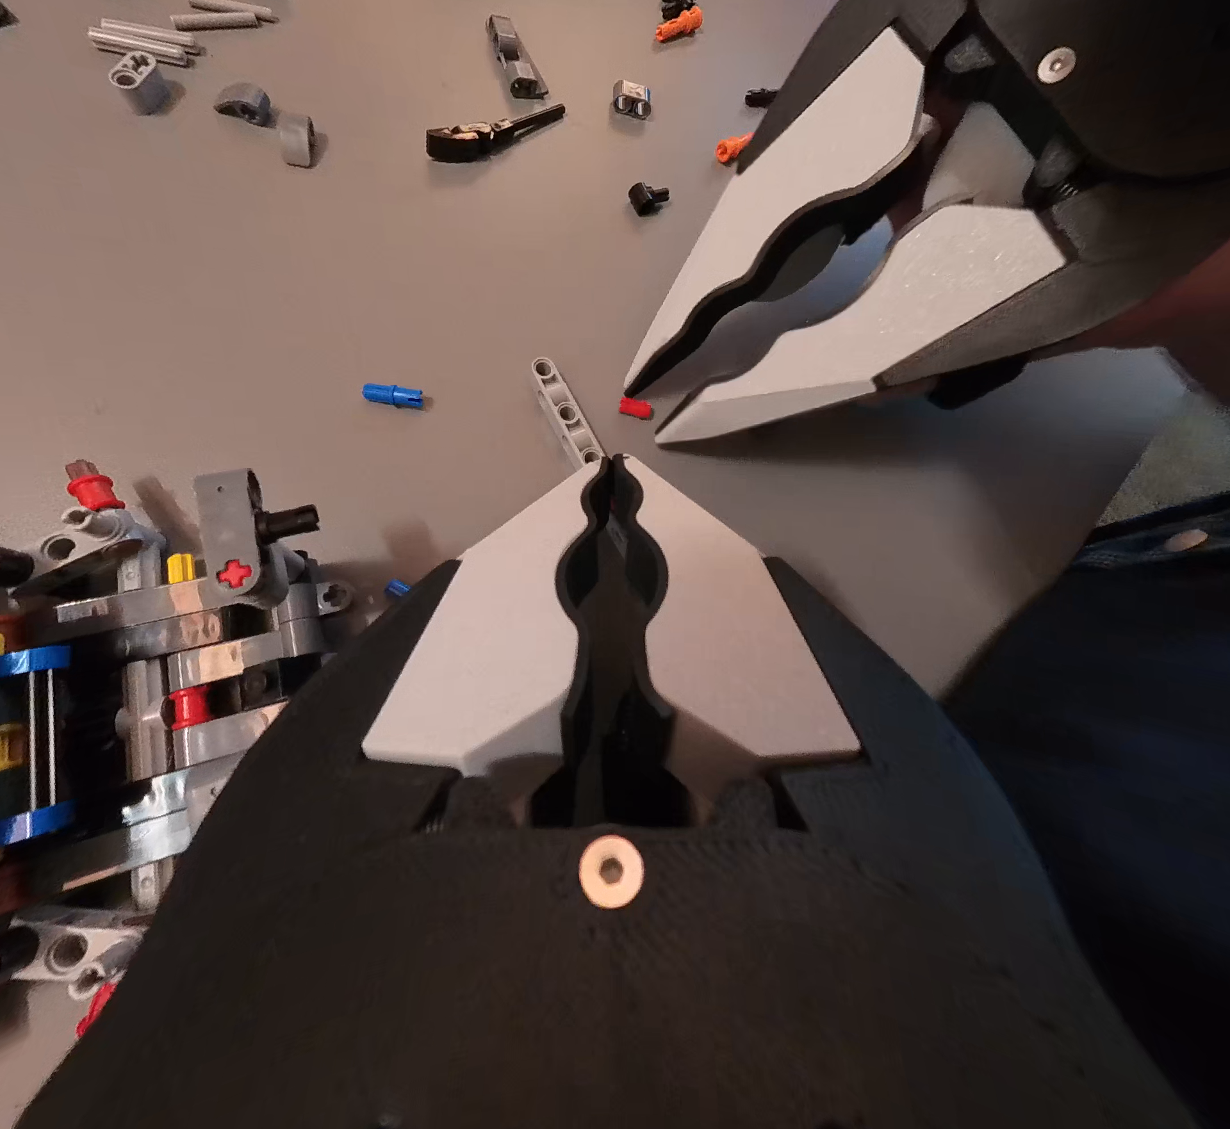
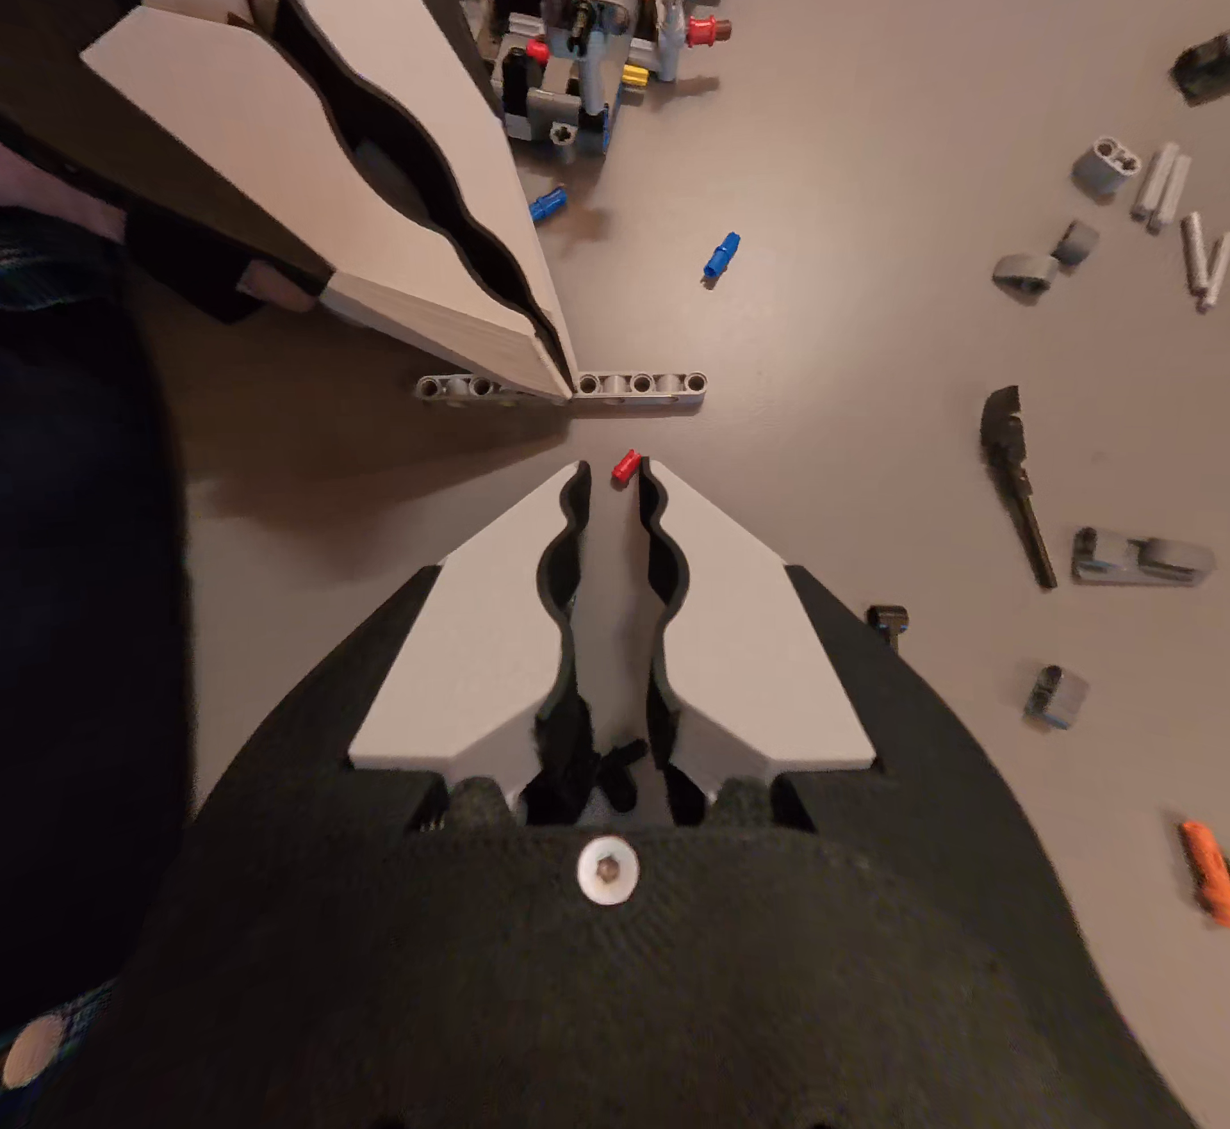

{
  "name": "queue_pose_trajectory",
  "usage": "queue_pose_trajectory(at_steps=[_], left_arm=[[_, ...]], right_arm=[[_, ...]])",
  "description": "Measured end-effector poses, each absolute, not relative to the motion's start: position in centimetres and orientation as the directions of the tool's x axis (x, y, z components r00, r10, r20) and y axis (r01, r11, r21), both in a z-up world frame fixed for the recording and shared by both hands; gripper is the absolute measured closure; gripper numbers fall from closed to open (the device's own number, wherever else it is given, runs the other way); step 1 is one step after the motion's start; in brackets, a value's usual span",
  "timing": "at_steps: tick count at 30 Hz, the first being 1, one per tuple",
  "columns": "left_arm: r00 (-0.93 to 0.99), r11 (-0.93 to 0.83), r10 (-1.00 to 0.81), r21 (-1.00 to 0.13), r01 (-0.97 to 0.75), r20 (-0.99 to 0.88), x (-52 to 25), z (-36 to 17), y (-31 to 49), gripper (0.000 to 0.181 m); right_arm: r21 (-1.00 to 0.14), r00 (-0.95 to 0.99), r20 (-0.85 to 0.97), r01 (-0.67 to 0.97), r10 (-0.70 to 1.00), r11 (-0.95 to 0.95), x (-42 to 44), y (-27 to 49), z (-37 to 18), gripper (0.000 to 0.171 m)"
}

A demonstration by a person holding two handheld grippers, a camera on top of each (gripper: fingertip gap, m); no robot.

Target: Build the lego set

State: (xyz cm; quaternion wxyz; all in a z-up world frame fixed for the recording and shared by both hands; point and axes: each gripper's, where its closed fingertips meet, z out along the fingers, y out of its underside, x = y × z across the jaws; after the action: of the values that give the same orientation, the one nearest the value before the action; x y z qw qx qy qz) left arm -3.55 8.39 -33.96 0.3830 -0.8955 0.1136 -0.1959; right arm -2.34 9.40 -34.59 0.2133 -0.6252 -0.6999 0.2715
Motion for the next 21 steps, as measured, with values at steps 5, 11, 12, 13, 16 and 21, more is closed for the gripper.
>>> queue_pose_trajectory(at_steps=[5, 11, 12, 13, 16, 21], left_arm=[[0.891, -0.675, -0.361, -0.736, -0.048, 0.274, -3.5, -33.8, 8.4, 0.181], [0.885, -0.649, -0.381, -0.759, -0.05, 0.268, -3.3, -33.3, 8.3, 0.181], [0.884, -0.641, -0.387, -0.766, -0.056, 0.26, -3.3, -33.1, 8.3, 0.181], [0.882, -0.629, -0.399, -0.774, -0.066, 0.249, -3.2, -33.0, 8.2, 0.179], [0.873, -0.564, -0.464, -0.81, -0.161, 0.149, -2.6, -32.3, 8.1, 0.17], [0.824, -0.363, -0.554, -0.856, -0.368, -0.119, -1.5, -30.2, 8.1, 0.165]], right_arm=[[-0.66, -0.073, -0.019, 0.75, 0.997, 0.042, -2.4, 9.6, -34.7, 0.167], [-0.673, -0.091, -0.036, 0.738, 0.995, 0.044, -2.5, 9.5, -34.6, 0.169], [-0.682, -0.106, -0.049, 0.73, 0.993, 0.044, -2.5, 9.4, -34.4, 0.169], [-0.692, -0.121, -0.076, 0.721, 0.99, 0.035, -2.5, 9.2, -34.1, 0.169], [-0.734, -0.16, -0.232, 0.676, 0.959, -0.065, -2.5, 8.8, -32.1, 0.168], [-0.718, -0.276, -0.516, 0.656, 0.811, -0.233, -1.9, 7.7, -29.1, 0.168]])
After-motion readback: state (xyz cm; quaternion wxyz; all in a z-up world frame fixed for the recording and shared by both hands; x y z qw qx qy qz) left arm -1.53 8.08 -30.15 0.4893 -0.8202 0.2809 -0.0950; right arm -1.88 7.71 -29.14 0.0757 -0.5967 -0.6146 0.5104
